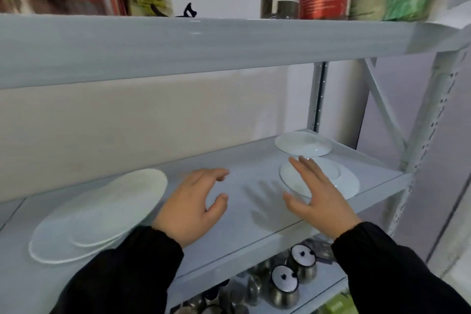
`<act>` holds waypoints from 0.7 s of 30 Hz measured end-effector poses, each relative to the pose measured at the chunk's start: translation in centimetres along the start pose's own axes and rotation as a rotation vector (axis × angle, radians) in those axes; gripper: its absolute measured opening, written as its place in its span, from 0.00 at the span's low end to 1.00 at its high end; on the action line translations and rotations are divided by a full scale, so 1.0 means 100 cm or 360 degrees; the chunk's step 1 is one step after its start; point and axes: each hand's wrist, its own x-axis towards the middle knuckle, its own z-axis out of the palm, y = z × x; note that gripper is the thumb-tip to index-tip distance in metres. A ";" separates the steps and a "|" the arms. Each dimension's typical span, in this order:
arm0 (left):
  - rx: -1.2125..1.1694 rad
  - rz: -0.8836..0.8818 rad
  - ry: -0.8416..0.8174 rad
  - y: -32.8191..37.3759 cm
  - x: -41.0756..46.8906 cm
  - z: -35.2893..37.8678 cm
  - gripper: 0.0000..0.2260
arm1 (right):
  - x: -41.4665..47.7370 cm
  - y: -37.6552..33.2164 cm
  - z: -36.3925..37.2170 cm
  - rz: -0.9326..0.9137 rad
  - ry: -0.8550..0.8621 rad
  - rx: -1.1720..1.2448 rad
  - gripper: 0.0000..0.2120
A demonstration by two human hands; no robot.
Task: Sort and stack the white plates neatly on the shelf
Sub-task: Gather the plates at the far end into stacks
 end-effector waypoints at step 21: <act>0.0604 0.0191 -0.0728 0.113 0.096 0.166 0.41 | -0.012 0.098 -0.081 -0.0018 0.0007 -0.0086 0.39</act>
